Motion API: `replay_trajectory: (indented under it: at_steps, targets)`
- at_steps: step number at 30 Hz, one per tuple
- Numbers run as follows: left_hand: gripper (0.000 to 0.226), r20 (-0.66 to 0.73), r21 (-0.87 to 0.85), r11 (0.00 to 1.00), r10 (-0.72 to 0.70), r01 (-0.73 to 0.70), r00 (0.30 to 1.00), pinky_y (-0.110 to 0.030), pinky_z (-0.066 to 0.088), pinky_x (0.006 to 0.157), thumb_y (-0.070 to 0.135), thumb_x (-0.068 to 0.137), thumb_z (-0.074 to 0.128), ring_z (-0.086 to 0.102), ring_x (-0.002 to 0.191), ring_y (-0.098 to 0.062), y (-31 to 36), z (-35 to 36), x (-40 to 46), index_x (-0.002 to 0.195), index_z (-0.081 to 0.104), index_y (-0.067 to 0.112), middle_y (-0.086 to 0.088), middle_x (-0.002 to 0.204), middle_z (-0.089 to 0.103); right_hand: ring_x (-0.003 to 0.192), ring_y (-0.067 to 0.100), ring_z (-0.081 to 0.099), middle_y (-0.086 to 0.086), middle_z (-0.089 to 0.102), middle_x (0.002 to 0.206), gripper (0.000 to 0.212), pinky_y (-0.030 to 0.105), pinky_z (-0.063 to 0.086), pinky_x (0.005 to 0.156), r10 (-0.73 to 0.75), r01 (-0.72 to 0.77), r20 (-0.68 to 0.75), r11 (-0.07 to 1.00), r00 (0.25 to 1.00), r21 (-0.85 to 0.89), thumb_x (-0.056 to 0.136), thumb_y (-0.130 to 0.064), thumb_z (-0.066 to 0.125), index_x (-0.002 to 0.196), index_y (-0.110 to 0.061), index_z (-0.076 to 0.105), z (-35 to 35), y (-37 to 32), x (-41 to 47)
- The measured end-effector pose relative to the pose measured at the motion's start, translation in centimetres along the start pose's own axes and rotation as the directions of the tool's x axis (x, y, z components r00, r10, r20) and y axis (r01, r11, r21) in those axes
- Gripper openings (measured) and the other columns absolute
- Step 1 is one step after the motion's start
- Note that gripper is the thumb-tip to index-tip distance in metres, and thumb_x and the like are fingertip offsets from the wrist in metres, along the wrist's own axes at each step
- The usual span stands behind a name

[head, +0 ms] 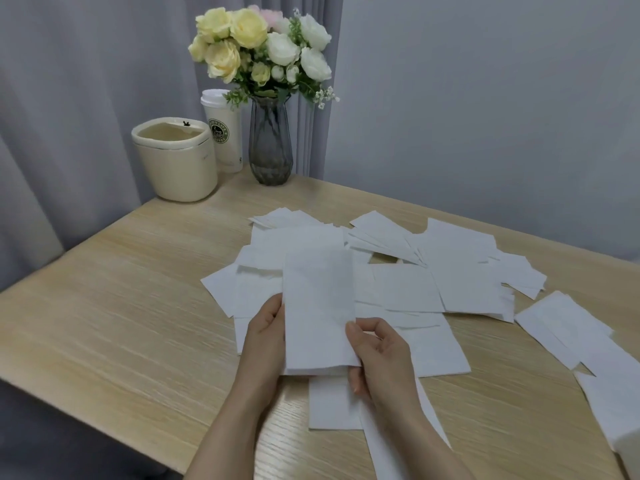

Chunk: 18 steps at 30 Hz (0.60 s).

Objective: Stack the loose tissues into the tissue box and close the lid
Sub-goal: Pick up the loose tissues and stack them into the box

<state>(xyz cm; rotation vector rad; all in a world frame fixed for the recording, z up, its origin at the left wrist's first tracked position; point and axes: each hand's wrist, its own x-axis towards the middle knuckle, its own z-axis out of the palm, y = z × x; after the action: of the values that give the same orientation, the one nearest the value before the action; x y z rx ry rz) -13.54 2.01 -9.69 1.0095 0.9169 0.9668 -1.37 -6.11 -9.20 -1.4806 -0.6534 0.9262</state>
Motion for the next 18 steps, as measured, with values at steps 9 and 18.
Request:
replay_trajectory:
  at_steps: [9, 18]
  targets:
    - [0.022, -0.044, -0.061, 0.998, 0.028, -0.031, 0.999, -0.015, 0.052, 0.064, 0.013, 0.101, 0.047, 0.069, 0.079, -0.004, -0.23, -0.06, 0.25, 0.098, 0.069, 0.017, 0.006, 0.088, 0.076, 0.030, 0.013, 0.037, -0.002, 0.055, 0.046, 0.018, 0.020, 0.030, 0.038, 0.004, -0.004, 0.013, 0.999, 1.000, -0.051, 0.095, -0.020, 0.058, 0.092, -0.002, 0.058, -0.03, 0.07, 0.02]
    - [0.034, -0.046, 0.046, 0.996, 0.079, -0.077, 0.996, -0.015, 0.050, 0.076, 0.029, 0.105, 0.036, 0.066, 0.090, -0.001, -0.38, -0.10, 0.30, 0.101, 0.068, 0.017, 0.014, 0.093, 0.074, 0.030, 0.013, 0.038, 0.002, 0.054, 0.050, 0.017, 0.020, 0.031, 0.039, -0.007, 0.007, 0.006, 0.999, 1.000, -0.042, 0.094, -0.019, 0.060, 0.090, -0.003, 0.059, 0.15, 0.23, -0.06]
